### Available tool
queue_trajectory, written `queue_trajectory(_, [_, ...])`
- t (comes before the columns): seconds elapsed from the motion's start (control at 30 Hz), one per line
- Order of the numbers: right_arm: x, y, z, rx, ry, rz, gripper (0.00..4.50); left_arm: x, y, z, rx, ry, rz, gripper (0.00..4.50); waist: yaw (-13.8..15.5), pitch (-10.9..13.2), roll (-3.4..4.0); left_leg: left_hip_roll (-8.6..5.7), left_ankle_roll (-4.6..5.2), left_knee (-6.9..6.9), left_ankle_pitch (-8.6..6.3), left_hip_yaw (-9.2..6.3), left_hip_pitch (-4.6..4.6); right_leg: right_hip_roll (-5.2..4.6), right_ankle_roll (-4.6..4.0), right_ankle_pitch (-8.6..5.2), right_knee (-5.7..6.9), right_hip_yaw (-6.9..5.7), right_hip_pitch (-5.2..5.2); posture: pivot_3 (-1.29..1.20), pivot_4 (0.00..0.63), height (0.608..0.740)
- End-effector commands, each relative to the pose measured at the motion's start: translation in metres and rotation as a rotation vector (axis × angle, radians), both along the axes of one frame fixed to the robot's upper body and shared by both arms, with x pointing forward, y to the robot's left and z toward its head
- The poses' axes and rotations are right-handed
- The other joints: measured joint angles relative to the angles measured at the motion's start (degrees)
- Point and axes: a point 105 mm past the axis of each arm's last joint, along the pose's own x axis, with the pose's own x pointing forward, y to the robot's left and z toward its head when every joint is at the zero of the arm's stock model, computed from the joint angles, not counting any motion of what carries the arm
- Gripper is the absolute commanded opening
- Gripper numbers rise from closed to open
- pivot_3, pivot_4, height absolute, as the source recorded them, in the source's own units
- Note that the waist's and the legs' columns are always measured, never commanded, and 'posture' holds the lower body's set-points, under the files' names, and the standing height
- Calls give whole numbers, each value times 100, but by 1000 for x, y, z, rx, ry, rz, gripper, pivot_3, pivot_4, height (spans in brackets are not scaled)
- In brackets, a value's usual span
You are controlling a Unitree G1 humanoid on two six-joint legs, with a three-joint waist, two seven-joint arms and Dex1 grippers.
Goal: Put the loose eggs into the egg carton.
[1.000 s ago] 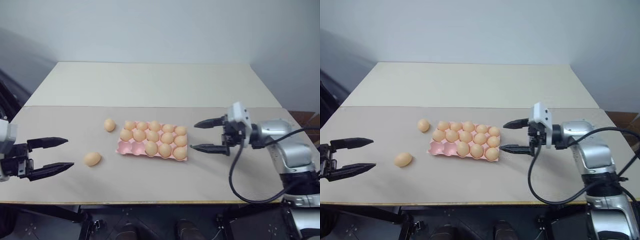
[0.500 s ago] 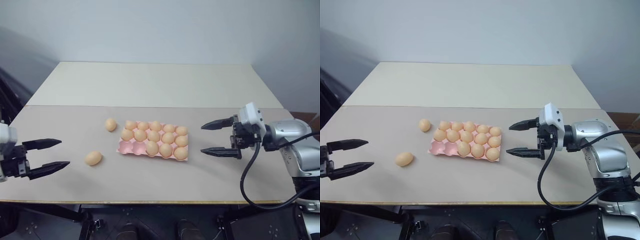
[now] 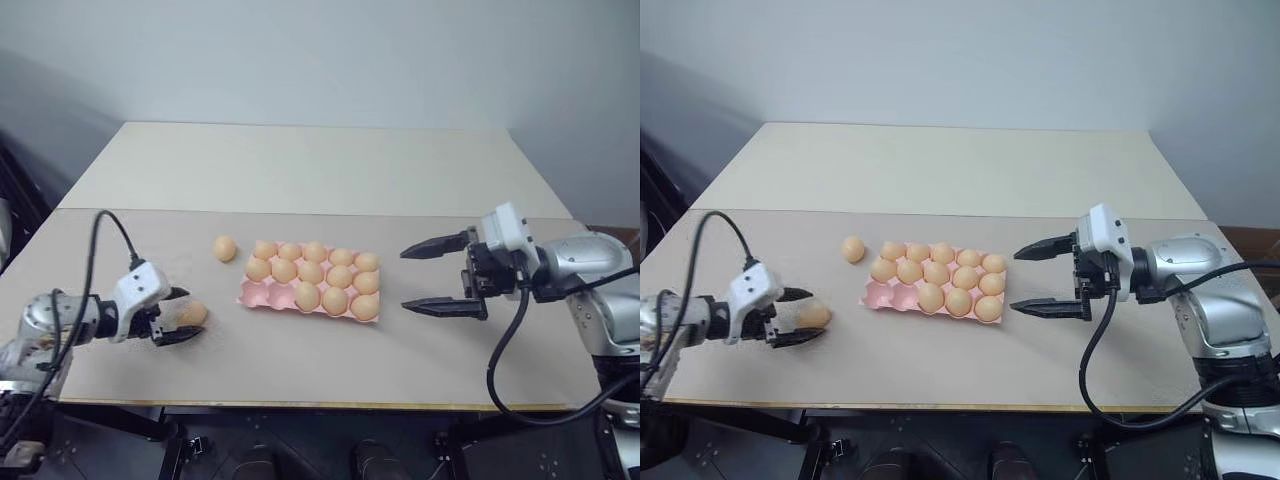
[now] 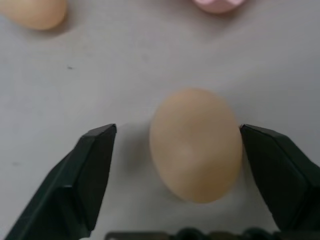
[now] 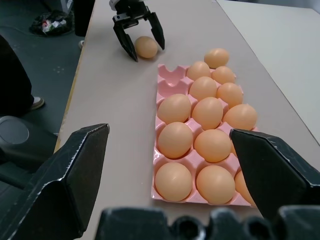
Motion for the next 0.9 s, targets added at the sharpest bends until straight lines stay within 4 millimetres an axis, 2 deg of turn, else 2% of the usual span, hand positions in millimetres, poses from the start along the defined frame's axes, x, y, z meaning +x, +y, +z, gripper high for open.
queue_trajectory(0.03, [-4, -4, 14, 24, -50, -16, 4500, 8, -4, 7, -4, -44, -5, 2914, 6, 0, 0, 0, 0, 1, 0, 0, 1, 0, 0, 0, 2, 0, 1, 0, 150, 740])
queue_trajectory(0.13, [-5, -4, 14, 26, -51, -19, 4500, 12, -6, 15, -20, -70, -12, 1937, 7, 0, 0, 0, 0, 2, 0, -1, 1, 1, 0, 0, 3, -1, 2, 0, 150, 740])
queue_trajectory(0.17, [-5, -5, 13, 27, -51, -20, 4500, 13, -7, 20, -29, -85, -20, 1738, 8, 0, 0, 0, 0, 2, 0, -1, 0, 0, 0, 0, 0, -1, 2, 0, 150, 740])
queue_trajectory(0.23, [-6, -5, 13, 31, -52, -25, 4500, 11, -17, 36, -76, -102, -91, 1660, 9, 0, 0, 0, 0, 2, 0, -2, -5, 0, 0, 0, -1, -1, -1, 0, 150, 740])
queue_trajectory(0.37, [-4, -3, 12, 33, -54, -26, 4500, 3, -52, 69, -227, -107, -294, 1660, 9, 0, 0, 0, 0, 9, 0, -3, -5, 0, 0, 0, 2, -2, 2, 0, 150, 740])
queue_trajectory(0.43, [-3, -2, 12, 35, -59, -26, 4500, 7, -70, 77, -262, -135, -344, 1660, 21, 0, 0, 0, 0, 11, 0, -4, -3, 0, 1, 0, 3, -2, 5, 0, 150, 740])
queue_trajectory(0.57, [-3, 1, 13, 38, -73, -23, 4500, 23, -103, 77, -299, -167, -404, 1660, 32, 0, 0, -3, 0, 18, 0, -9, -3, 1, 2, 0, 1, -4, 12, 0, 150, 740])
queue_trajectory(0.67, [-3, 2, 15, 38, -80, -24, 4500, 35, -124, 67, -271, -148, -443, 1660, 25, 0, -1, -4, 0, 25, 0, -12, -8, 1, 2, 0, 1, -4, 9, 0, 150, 740])
queue_trajectory(0.83, [-6, 1, 17, 41, -91, -42, 4500, 44, -135, 48, -213, -107, -456, 1660, -37, 0, 0, -5, 1, 26, 0, -12, -7, 3, 2, 0, 3, 0, 6, 0, 150, 740])
queue_trajectory(0.9, [-7, 0, 17, 43, -90, -49, 4500, 45, -136, 48, -236, -90, -447, 2335, -31, 0, -1, -4, 2, 26, 1, -14, -7, 4, 2, 0, 4, 0, 6, 0, 150, 740])
